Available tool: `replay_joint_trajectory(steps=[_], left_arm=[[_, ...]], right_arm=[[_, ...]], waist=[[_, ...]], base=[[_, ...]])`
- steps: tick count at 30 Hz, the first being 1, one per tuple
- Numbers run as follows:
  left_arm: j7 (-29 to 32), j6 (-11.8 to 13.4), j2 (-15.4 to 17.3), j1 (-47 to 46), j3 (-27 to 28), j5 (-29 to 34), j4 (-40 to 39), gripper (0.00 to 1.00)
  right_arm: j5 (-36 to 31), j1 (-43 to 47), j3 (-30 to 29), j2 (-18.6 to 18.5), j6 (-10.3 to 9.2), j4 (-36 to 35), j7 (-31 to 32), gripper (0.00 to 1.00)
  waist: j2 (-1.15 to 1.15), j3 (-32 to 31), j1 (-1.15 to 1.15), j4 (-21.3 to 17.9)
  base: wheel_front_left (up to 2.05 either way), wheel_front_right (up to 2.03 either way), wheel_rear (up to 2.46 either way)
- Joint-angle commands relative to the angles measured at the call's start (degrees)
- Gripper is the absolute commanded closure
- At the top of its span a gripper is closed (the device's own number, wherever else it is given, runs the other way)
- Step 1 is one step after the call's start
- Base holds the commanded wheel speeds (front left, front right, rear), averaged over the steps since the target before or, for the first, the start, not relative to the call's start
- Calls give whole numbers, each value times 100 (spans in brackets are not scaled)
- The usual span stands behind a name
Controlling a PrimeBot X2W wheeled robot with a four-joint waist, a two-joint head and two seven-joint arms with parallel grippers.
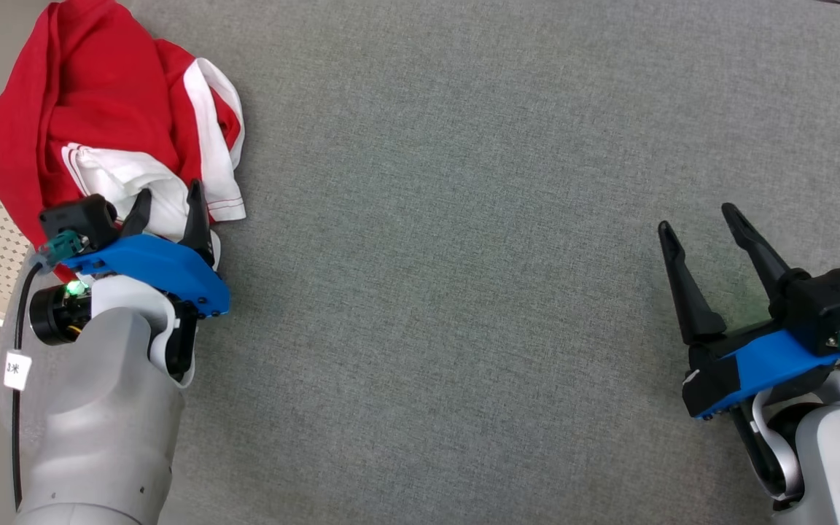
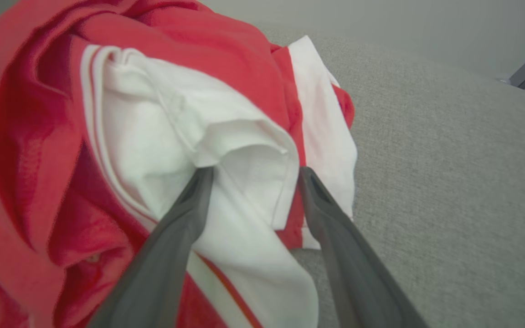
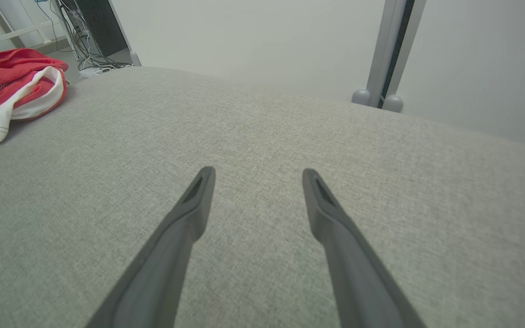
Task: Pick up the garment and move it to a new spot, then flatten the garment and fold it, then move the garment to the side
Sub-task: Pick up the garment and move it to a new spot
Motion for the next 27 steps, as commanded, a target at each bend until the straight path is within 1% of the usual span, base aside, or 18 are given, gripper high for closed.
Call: replay_joint_trajectory(steps=[1,2,3,4,7,9,10,11,14,20,27], left_arm=[[29,-6,21,-191,-25,-77,185,0],[32,-7,29,-239,-59,-102,292,31],[0,-7,33,-281,-79,-158,355,98],[-41,-7,63,-315,-95,-178,403,100],[-193,-8,150,-320,-134,-235,459,100],[-278,-9,216,-214,-150,-228,395,100],[-311,-9,289,-72,-165,-156,276,100],[-319,-9,306,-15,-130,-125,92,100],[-317,98,412,369,11,35,-556,100],[-320,314,365,1441,213,426,-1954,100],[-288,450,306,2561,47,685,-3143,100]], right_arm=[[-33,-76,-33,-52,0,-50,13,0],[-29,-73,-38,-51,1,-54,8,0],[-31,-68,-46,-48,0,-60,7,0],[-34,-66,-57,-43,0,-67,7,0],[-35,-70,-79,-20,1,-47,-32,0],[-23,-42,-90,6,0,-4,-69,0],[-5,26,-120,51,1,49,-131,0],[7,68,-149,80,0,68,-165,0],[52,217,-234,156,0,157,-280,0],[123,515,-248,313,0,364,-477,0],[203,888,-209,462,0,476,-566,0]], waist=[[-2,20,-1,-2],[-2,24,-1,-5],[-2,20,-1,-7],[-2,12,-1,-9],[-2,-64,-1,-16],[-2,-175,-1,-26],[-2,-326,-1,-30],[-2,-409,-1,-23],[-2,-728,-1,-32],[-2,-1472,-1,-134],[-2,-2205,-1,-390]], base=[[0,0,0],[0,0,0],[0,0,0],[0,0,0],[0,0,0],[0,0,0],[0,0,0],[0,0,0],[0,0,0],[0,0,0],[0,0,0]])
